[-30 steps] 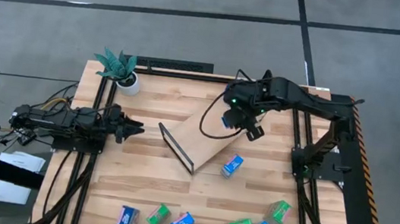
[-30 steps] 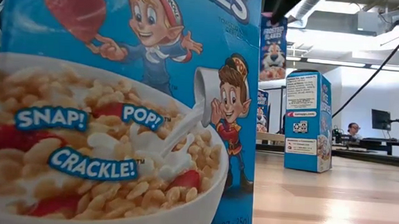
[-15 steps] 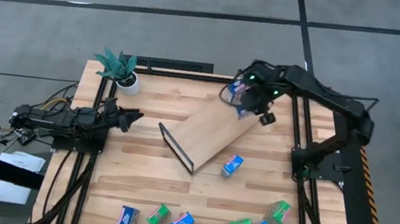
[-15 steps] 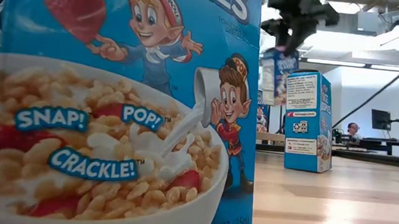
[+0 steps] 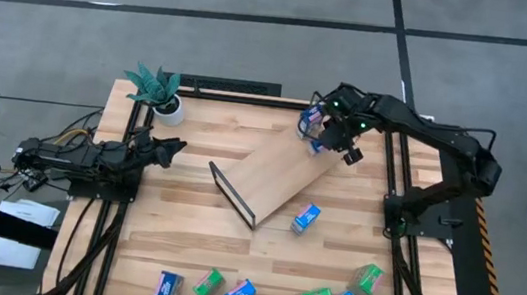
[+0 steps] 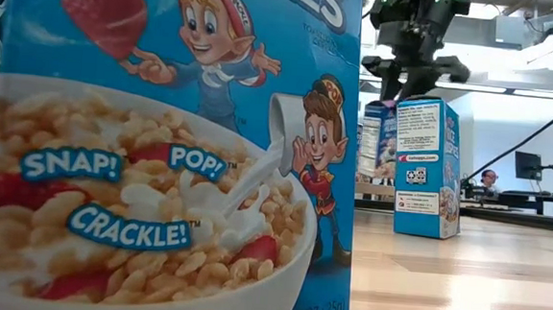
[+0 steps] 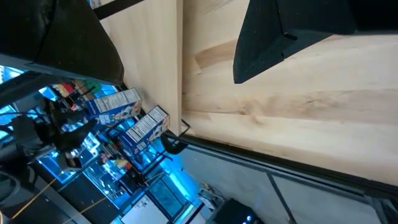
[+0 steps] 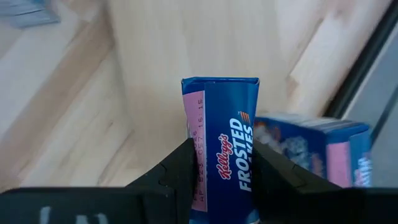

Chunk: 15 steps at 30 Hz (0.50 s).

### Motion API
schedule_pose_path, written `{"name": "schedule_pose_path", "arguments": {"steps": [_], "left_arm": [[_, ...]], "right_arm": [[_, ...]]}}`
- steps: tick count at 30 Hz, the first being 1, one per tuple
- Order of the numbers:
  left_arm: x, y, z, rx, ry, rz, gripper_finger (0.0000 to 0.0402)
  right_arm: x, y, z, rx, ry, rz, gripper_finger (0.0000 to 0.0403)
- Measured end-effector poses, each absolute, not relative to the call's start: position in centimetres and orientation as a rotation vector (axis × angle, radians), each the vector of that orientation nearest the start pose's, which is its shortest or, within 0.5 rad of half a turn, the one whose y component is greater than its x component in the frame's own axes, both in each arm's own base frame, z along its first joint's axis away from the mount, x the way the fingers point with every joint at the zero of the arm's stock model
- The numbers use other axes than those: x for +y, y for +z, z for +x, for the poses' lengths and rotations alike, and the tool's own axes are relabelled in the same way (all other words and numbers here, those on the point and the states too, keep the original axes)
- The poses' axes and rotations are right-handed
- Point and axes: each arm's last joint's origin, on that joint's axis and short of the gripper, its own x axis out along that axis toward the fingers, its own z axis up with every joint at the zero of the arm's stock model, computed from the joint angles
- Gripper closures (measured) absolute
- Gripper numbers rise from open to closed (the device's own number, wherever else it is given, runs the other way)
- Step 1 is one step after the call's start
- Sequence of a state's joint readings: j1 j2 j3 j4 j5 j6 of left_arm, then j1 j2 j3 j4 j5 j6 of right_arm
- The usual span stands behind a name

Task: Stack cereal on shelf
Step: Put the right blue cereal box on the shelf aligned with the blue cereal box

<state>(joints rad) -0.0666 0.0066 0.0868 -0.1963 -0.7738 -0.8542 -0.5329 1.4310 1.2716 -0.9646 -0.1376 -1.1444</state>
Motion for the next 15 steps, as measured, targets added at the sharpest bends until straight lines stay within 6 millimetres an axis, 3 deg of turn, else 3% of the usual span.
{"name": "schedule_pose_path", "arguments": {"steps": [8, 15], "left_arm": [[1.5, 17.4, 8.4, -0.201, 0.707, -0.771, 0.0109], [1.5, 17.5, 8.4, -0.202, 0.706, -0.771, 0.0109]], "right_arm": [[-14.5, 28.5, 24.9, 1.119, 0.335, -0.643, 0.0249], [-15.4, 28.3, 24.4, 1.13, 0.311, -0.624, 0.0249]]}}
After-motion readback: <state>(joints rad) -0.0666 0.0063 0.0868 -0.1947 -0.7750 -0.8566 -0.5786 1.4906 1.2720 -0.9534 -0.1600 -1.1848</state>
